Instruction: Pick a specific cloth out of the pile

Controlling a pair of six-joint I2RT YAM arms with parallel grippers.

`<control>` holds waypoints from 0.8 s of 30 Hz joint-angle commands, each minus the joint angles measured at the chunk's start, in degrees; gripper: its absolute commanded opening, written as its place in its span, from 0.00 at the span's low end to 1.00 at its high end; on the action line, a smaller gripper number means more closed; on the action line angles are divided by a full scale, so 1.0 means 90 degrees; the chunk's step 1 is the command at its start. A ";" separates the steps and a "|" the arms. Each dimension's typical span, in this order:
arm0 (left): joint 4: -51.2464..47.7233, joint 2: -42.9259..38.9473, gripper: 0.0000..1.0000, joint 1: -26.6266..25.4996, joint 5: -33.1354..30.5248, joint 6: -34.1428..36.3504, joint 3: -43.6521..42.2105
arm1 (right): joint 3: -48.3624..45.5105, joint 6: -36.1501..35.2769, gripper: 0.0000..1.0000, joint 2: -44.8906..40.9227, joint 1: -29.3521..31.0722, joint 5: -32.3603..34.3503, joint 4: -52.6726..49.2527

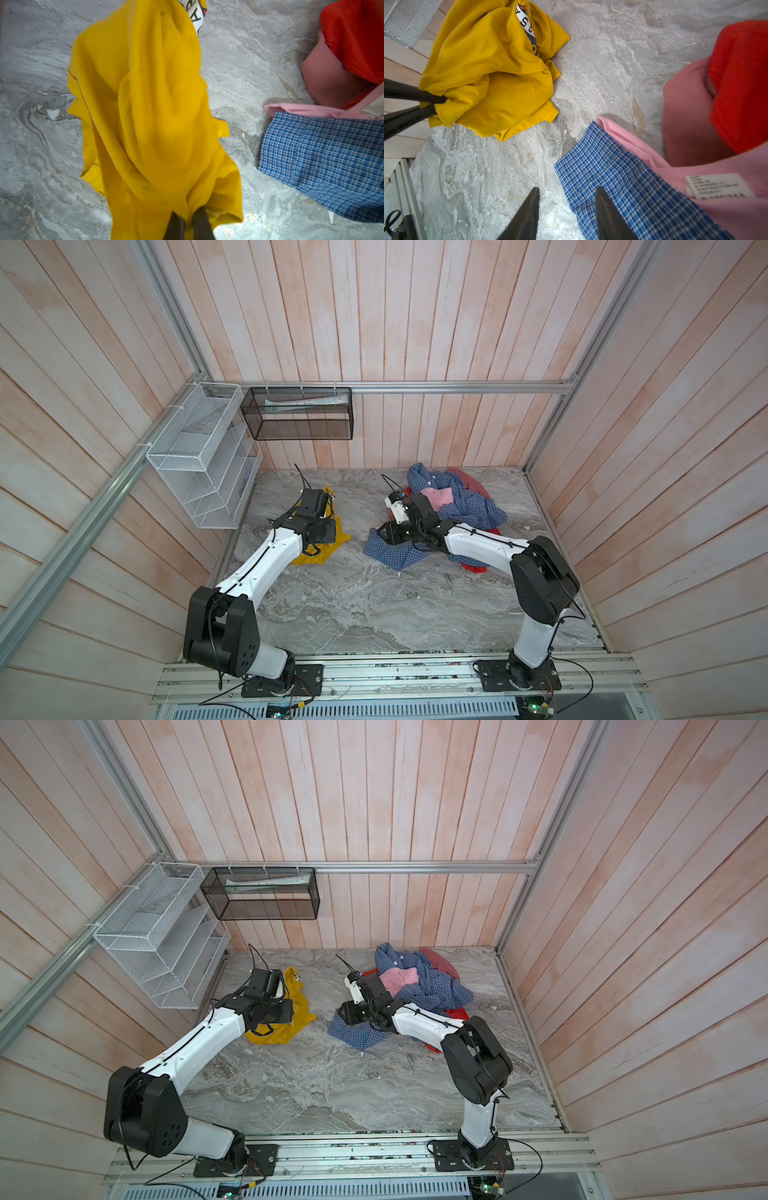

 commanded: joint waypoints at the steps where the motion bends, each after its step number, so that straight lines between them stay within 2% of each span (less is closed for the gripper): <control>1: -0.0096 0.0168 0.00 -0.0003 0.0171 -0.0593 -0.0141 | -0.0040 -0.0119 0.45 -0.0239 -0.0012 0.0121 -0.0207; 7: -0.0402 0.0170 0.03 0.0049 0.0133 -0.1061 -0.0459 | -0.0169 -0.0125 0.45 -0.0326 -0.0004 0.0188 -0.0207; 11: -0.0637 0.0031 0.19 0.0240 0.0110 -0.1337 -0.0692 | -0.0199 -0.0172 0.45 -0.0362 -0.0011 0.0236 -0.0224; 12: -0.0656 -0.0017 0.30 0.0306 0.0101 -0.1377 -0.0755 | -0.0210 -0.0189 0.45 -0.0366 -0.0012 0.0237 -0.0233; 16: -0.0742 -0.0346 0.61 0.0455 -0.0184 -0.1525 -0.0741 | -0.0193 -0.0223 0.45 -0.0362 -0.0012 0.0265 -0.0268; 20: -0.0974 -0.0689 0.70 0.0465 -0.0543 -0.1391 -0.0207 | -0.0199 -0.0253 0.46 -0.0381 -0.0012 0.0308 -0.0298; 24: -0.0944 -0.0842 0.71 0.0453 -0.0821 -0.1092 0.0396 | -0.0142 -0.0291 0.46 -0.0379 -0.0012 0.0346 -0.0326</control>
